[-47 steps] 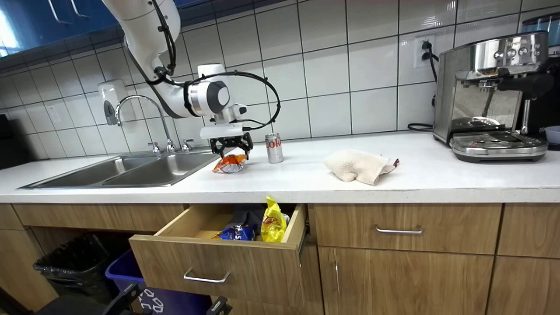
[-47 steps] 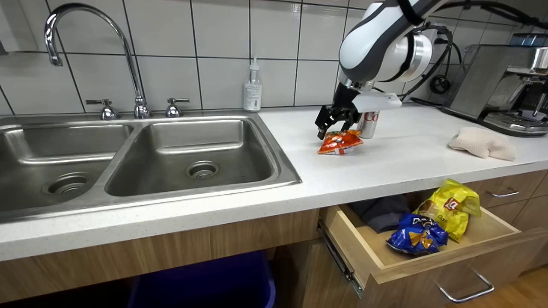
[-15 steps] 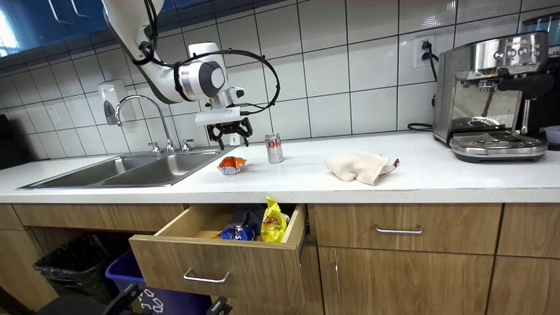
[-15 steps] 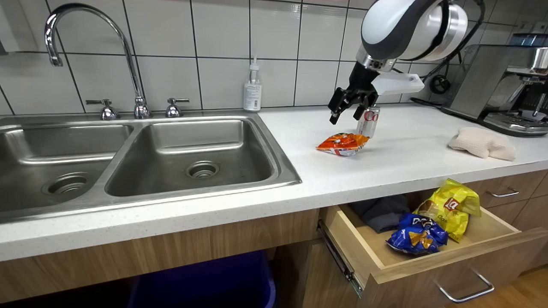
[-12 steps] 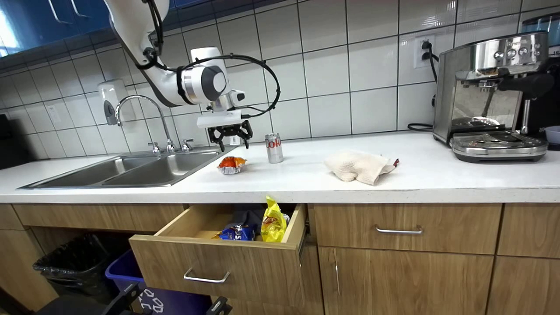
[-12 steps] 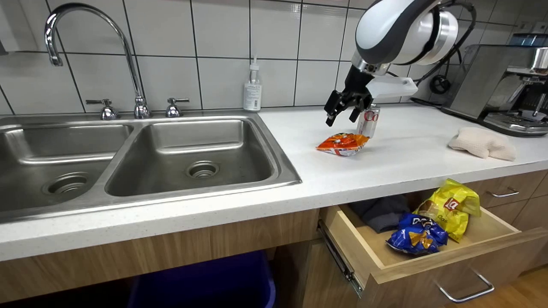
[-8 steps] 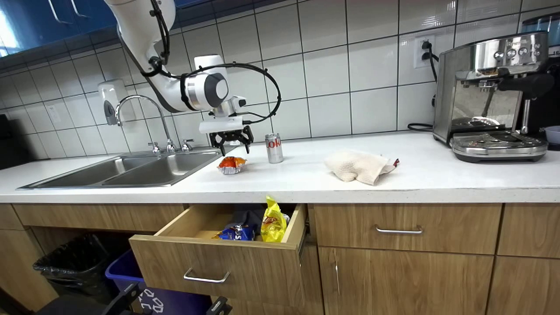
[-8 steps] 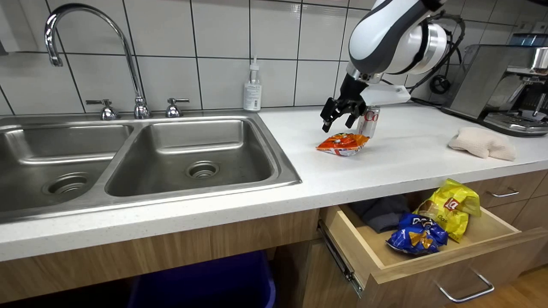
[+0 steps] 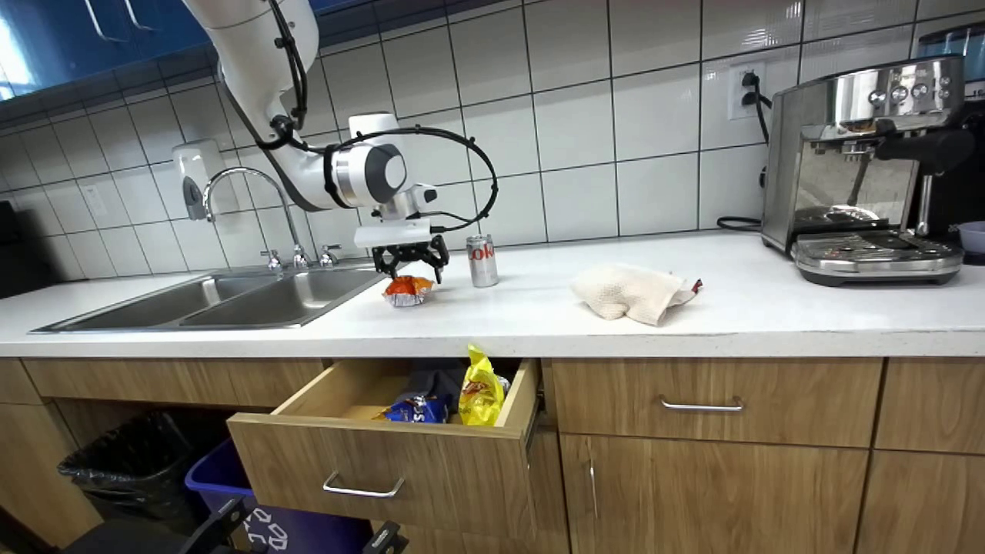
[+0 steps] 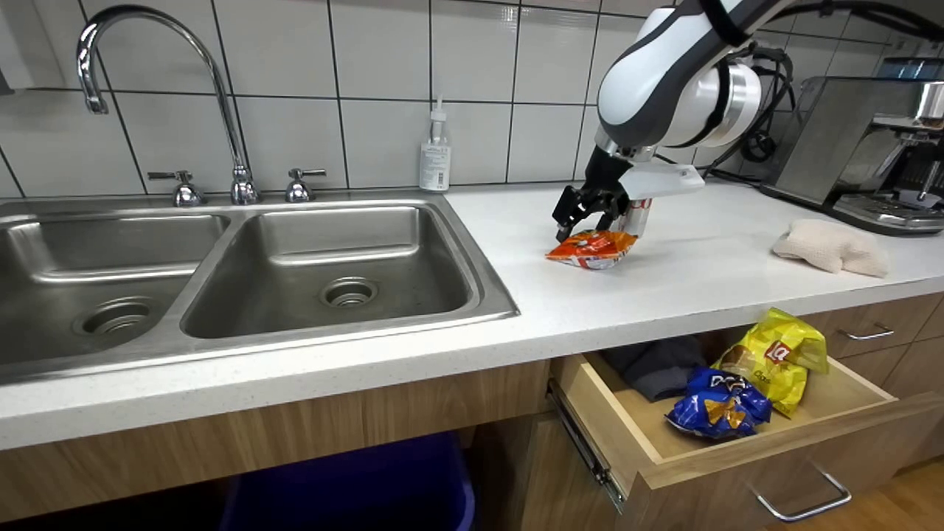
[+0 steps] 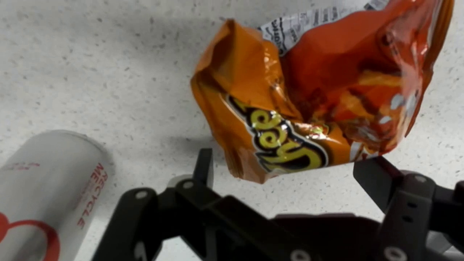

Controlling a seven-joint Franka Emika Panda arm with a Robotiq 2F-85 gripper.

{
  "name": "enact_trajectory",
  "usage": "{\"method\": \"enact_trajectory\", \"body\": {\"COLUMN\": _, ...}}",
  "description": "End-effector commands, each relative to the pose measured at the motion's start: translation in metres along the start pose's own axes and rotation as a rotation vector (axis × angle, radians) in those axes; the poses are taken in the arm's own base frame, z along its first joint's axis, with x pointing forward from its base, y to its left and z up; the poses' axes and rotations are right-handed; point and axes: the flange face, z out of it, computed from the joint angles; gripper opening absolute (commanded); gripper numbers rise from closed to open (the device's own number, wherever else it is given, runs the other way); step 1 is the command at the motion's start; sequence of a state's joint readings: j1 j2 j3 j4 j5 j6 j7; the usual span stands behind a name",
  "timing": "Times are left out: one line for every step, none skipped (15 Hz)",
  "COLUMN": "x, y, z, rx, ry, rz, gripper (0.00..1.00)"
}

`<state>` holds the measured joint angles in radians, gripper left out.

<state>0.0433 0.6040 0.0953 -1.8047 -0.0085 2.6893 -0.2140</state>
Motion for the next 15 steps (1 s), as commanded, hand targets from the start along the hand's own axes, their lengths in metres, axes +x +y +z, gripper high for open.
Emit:
{"method": "enact_trajectory", "body": {"x": -0.004, "y": 0.005, "z": -0.002, "rx": 0.004, "ry": -0.025, "rz": -0.009, "gripper": 1.00}}
{"method": "enact_trajectory", "body": {"x": -0.007, "y": 0.005, "z": -0.003, "rx": 0.005, "ry": -0.028, "rz": -0.008, "gripper": 1.00}}
{"method": "enact_trajectory", "body": {"x": -0.008, "y": 0.005, "z": -0.004, "rx": 0.006, "ry": -0.029, "rz": -0.008, "gripper": 1.00}}
{"method": "enact_trajectory", "body": {"x": -0.010, "y": 0.005, "z": -0.005, "rx": 0.004, "ry": -0.029, "rz": -0.009, "gripper": 1.00}}
{"method": "enact_trajectory", "body": {"x": -0.011, "y": 0.004, "z": -0.006, "rx": 0.005, "ry": -0.030, "rz": -0.009, "gripper": 1.00}}
{"method": "enact_trajectory", "body": {"x": -0.013, "y": 0.003, "z": -0.007, "rx": 0.005, "ry": -0.032, "rz": -0.011, "gripper": 1.00}}
{"method": "enact_trajectory", "body": {"x": -0.015, "y": 0.003, "z": -0.007, "rx": 0.005, "ry": -0.035, "rz": -0.012, "gripper": 1.00}}
{"method": "enact_trajectory", "body": {"x": -0.017, "y": 0.002, "z": -0.008, "rx": 0.002, "ry": -0.037, "rz": -0.013, "gripper": 1.00}}
{"method": "enact_trajectory", "body": {"x": -0.019, "y": 0.002, "z": -0.008, "rx": 0.001, "ry": -0.041, "rz": -0.012, "gripper": 1.00}}
{"method": "enact_trajectory", "body": {"x": -0.021, "y": 0.001, "z": -0.008, "rx": 0.000, "ry": -0.044, "rz": -0.011, "gripper": 1.00}}
{"method": "enact_trajectory", "body": {"x": -0.024, "y": 0.001, "z": -0.008, "rx": -0.001, "ry": -0.047, "rz": -0.013, "gripper": 1.00}}
{"method": "enact_trajectory", "body": {"x": -0.027, "y": 0.000, "z": -0.009, "rx": -0.001, "ry": -0.052, "rz": -0.013, "gripper": 1.00}}
{"method": "enact_trajectory", "body": {"x": -0.031, "y": -0.001, "z": -0.010, "rx": -0.002, "ry": -0.055, "rz": -0.014, "gripper": 1.00}}
{"method": "enact_trajectory", "body": {"x": -0.034, "y": -0.002, "z": -0.010, "rx": -0.002, "ry": -0.058, "rz": -0.014, "gripper": 1.00}}
{"method": "enact_trajectory", "body": {"x": -0.038, "y": -0.002, "z": -0.011, "rx": -0.003, "ry": -0.062, "rz": -0.012, "gripper": 1.00}}
